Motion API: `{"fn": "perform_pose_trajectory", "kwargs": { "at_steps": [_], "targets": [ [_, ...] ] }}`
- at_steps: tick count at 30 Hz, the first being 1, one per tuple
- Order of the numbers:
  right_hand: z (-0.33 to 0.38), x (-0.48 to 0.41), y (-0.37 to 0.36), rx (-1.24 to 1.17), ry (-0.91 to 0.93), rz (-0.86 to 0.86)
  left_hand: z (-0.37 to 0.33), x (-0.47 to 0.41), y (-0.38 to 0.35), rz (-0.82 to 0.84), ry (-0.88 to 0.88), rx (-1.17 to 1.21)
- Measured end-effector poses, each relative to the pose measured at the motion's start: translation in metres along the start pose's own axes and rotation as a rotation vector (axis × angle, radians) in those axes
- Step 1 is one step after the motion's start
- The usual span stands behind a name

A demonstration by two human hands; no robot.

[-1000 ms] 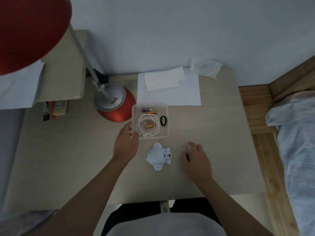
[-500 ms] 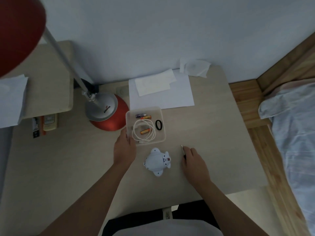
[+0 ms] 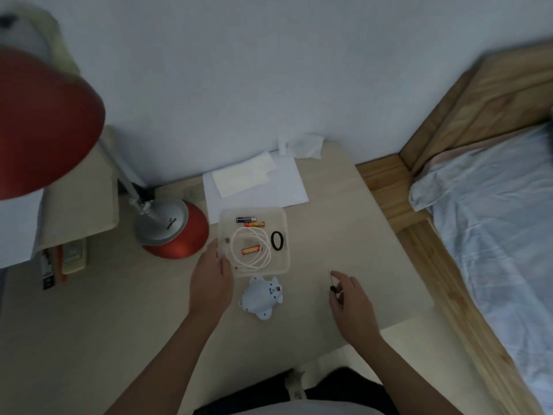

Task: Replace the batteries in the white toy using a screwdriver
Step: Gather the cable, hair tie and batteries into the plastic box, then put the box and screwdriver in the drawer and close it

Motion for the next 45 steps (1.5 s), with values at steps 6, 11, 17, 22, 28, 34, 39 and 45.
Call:
{"fn": "perform_pose_trajectory", "kwargs": {
  "at_steps": [6, 11, 17, 22, 28, 34, 39, 45],
  "targets": [
    [-0.038, 0.046, 0.045, -0.051, -0.065, -0.140, -0.077, 0.042, -0.035, 0.090, -0.251, -0.013],
    [-0.091, 0.118, 0.098, -0.131, -0.171, -0.302, -0.137, 0.108, -0.086, 0.187, -0.362, 0.021],
    [-0.176, 0.255, 0.189, -0.317, -0.370, -0.530, -0.215, 0.238, -0.158, 0.397, -0.498, 0.061],
    [-0.244, 0.382, 0.254, -0.402, -0.530, -0.721, -0.267, 0.357, -0.221, 0.605, -0.594, 0.088],
    [-0.310, 0.527, 0.290, -0.446, -0.768, -0.931, -0.319, 0.499, -0.287, 0.763, -0.760, 0.041],
    [-0.353, 0.639, 0.307, -0.453, -0.991, -1.154, -0.362, 0.623, -0.346, 1.096, -0.886, 0.027],
    [-0.390, 0.712, 0.314, -0.442, -1.209, -1.277, -0.391, 0.720, -0.407, 1.299, -0.997, -0.042],
    [-0.444, 0.781, 0.327, -0.417, -1.475, -1.378, -0.427, 0.837, -0.483, 1.553, -1.102, -0.063]
  ]
}}
Point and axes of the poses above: each hand's wrist, its own x-axis away from the middle knuckle, its own y-axis out of the back of the hand, z = x × y, the point moved 1 cm from there along -x, towards the middle knuckle, and after that the axes turned 9 degrees about x, right-handed, at the moved point
